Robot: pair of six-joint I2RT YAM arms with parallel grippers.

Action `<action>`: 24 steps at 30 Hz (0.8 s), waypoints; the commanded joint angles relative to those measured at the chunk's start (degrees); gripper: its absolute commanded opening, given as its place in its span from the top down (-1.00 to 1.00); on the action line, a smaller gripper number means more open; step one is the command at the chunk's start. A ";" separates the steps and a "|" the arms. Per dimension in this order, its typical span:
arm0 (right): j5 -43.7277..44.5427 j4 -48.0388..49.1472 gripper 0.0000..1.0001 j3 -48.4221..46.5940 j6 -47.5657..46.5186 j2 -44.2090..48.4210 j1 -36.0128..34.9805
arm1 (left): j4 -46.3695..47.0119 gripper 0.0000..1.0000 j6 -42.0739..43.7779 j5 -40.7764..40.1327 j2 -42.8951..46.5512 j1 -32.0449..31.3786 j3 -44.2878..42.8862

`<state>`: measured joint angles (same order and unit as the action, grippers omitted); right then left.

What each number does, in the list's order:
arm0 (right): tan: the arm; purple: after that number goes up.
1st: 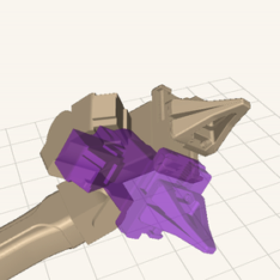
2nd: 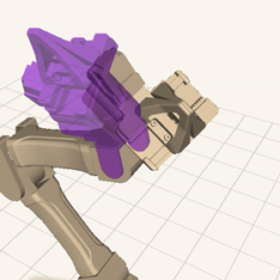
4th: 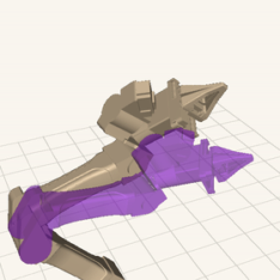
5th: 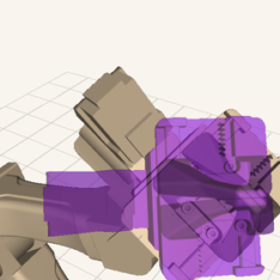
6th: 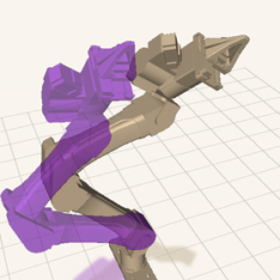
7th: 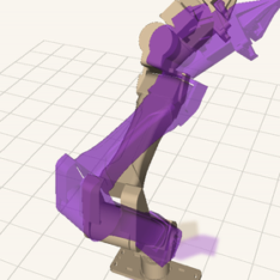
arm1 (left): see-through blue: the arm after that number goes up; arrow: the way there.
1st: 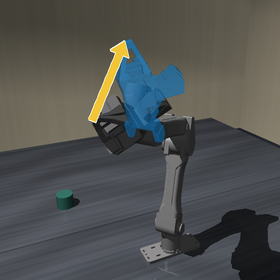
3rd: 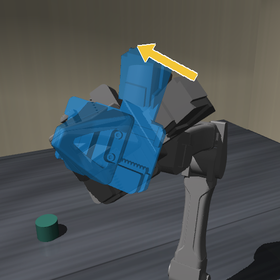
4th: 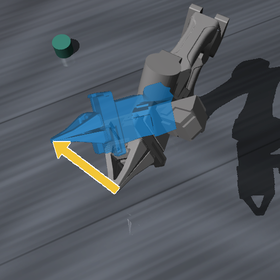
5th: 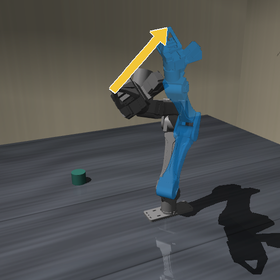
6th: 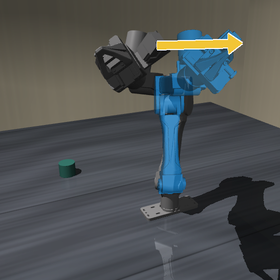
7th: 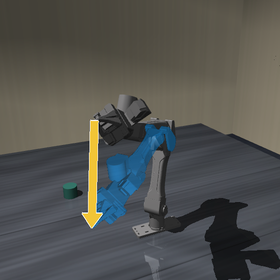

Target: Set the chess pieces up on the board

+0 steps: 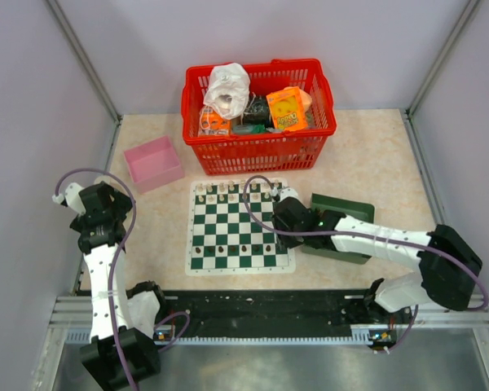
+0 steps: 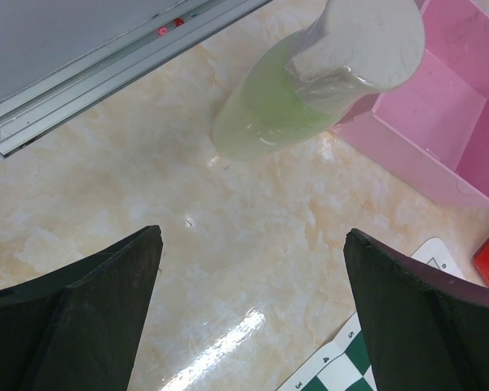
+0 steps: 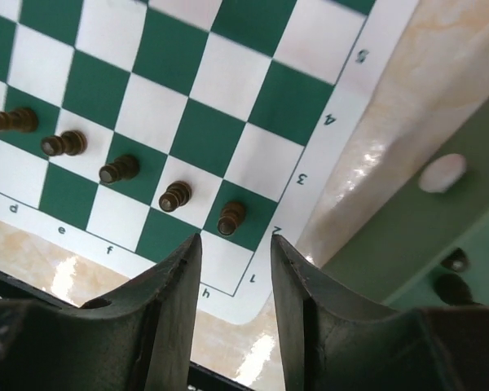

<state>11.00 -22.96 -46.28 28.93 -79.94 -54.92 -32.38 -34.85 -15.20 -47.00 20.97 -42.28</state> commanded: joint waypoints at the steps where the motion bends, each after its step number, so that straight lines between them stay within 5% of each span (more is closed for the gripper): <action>1: 6.47 -4.45 0.19 -4.78 -1.68 8.12 0.33 | 2.94 -0.97 -0.31 0.35 0.51 0.39 0.53; 12: 5.80 -8.59 0.10 -0.66 -5.10 20.26 23.16 | 3.55 -0.97 -0.48 1.05 -0.37 0.39 0.62; 20: -4.14 -6.66 0.11 0.67 -5.28 17.73 39.17 | 4.87 -0.97 -0.92 2.19 -1.86 0.39 0.53; 24: -5.99 -4.38 0.20 -0.47 -5.81 12.37 40.94 | 5.66 -0.97 -0.75 2.98 -2.92 0.39 0.45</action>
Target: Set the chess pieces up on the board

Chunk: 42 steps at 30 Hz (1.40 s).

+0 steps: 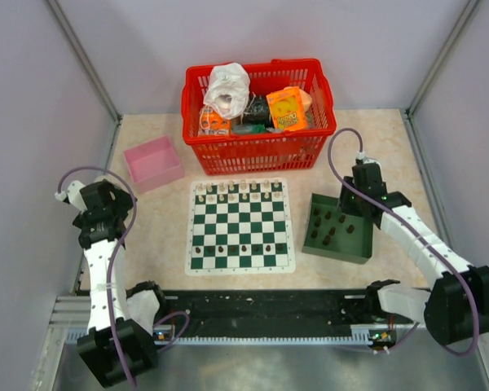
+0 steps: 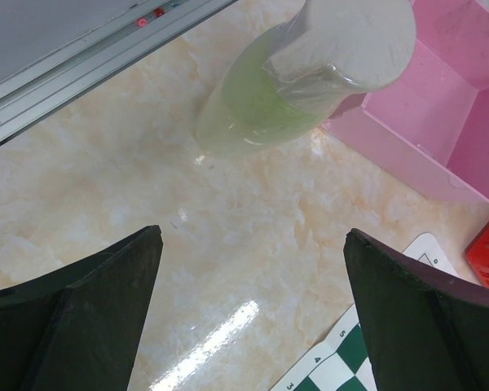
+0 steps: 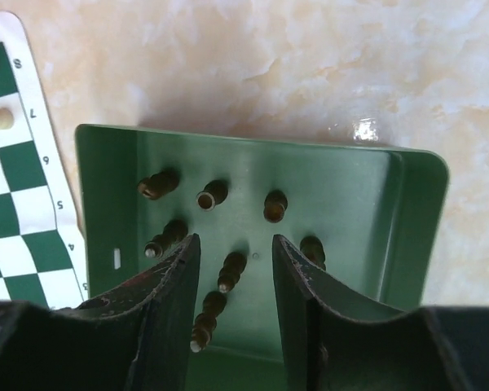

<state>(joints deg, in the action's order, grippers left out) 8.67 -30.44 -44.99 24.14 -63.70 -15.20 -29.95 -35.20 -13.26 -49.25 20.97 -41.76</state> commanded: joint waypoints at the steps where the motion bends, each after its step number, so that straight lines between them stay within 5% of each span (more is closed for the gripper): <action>1: -4.18 3.54 0.21 -1.85 -1.29 -4.76 1.23 | 3.06 -0.97 -0.22 0.87 -0.49 0.39 -0.08; 42: -5.50 7.58 0.37 -5.19 -5.16 -20.14 -2.11 | 2.89 -0.97 0.92 0.42 0.65 0.30 0.71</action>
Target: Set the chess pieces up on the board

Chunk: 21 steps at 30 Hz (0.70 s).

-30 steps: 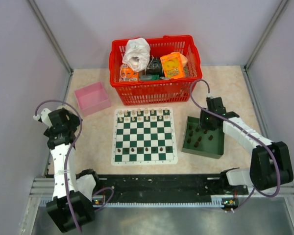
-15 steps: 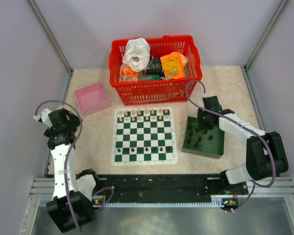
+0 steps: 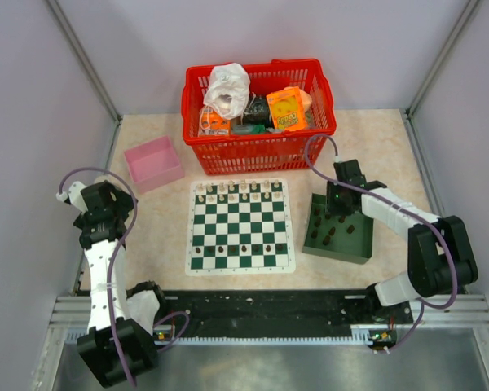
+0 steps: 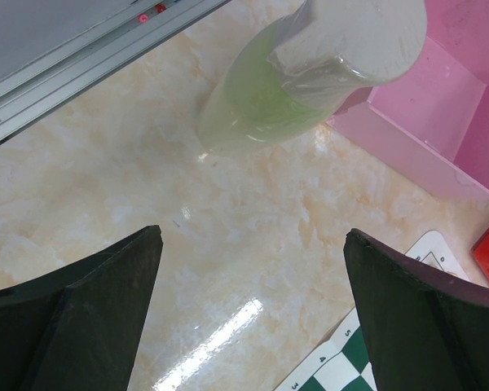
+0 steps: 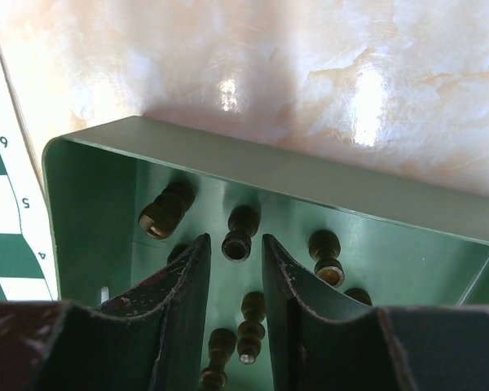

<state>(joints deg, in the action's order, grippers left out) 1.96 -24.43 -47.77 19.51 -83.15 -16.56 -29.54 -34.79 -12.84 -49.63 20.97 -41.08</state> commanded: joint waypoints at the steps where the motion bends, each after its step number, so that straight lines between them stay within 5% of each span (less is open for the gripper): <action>1: 1.29 1.57 0.38 -2.42 -0.52 -0.87 -0.84 | 2.38 -0.97 0.68 -0.08 1.02 0.30 0.04; 21: 2.09 1.84 0.47 -2.42 -0.35 -0.87 -1.29 | 2.20 -0.97 0.68 -0.25 1.46 0.39 -0.05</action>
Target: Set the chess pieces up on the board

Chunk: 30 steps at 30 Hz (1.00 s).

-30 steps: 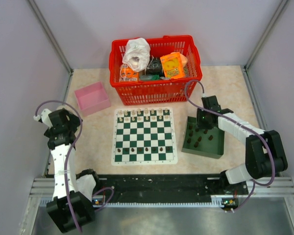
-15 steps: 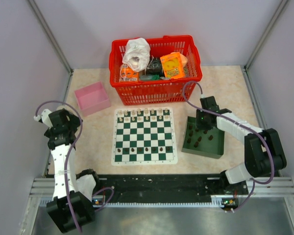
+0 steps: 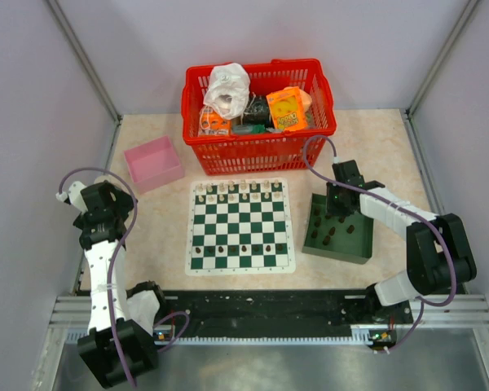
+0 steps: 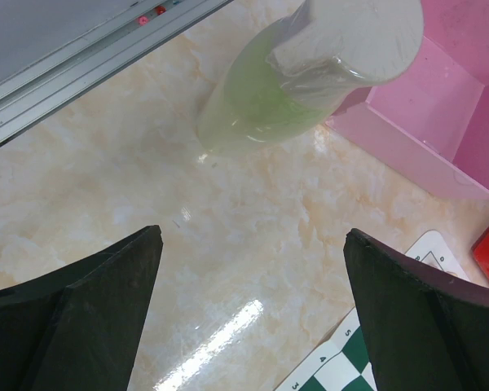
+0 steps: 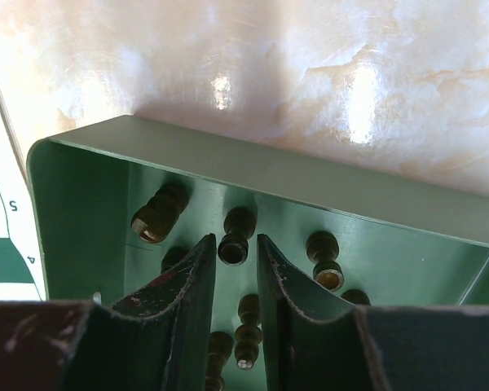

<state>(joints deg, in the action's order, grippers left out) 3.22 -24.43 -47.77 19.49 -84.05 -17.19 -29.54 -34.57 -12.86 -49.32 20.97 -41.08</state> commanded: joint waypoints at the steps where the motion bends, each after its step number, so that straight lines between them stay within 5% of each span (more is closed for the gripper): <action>1: 0.91 1.84 0.49 -2.33 -0.33 0.03 -0.65 | 2.21 -0.97 0.38 -0.23 1.24 0.30 -0.14; 18: 4.86 -3.52 0.71 -6.36 -0.24 6.87 -4.60 | 2.29 -0.98 0.11 0.47 1.16 0.39 -0.40; 25: 8.11 -11.69 0.72 -9.97 1.52 15.31 -11.54 | 1.68 -0.97 0.55 -0.14 1.77 0.39 -0.84; 30: 8.11 -13.63 0.73 -13.31 5.03 15.33 -25.49 | 1.59 -0.97 0.38 -0.67 1.77 0.47 -0.40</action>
<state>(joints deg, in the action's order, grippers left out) 10.26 -34.79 -57.14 21.21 -68.25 -32.77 -29.61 -34.54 -12.88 -48.47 20.97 -41.08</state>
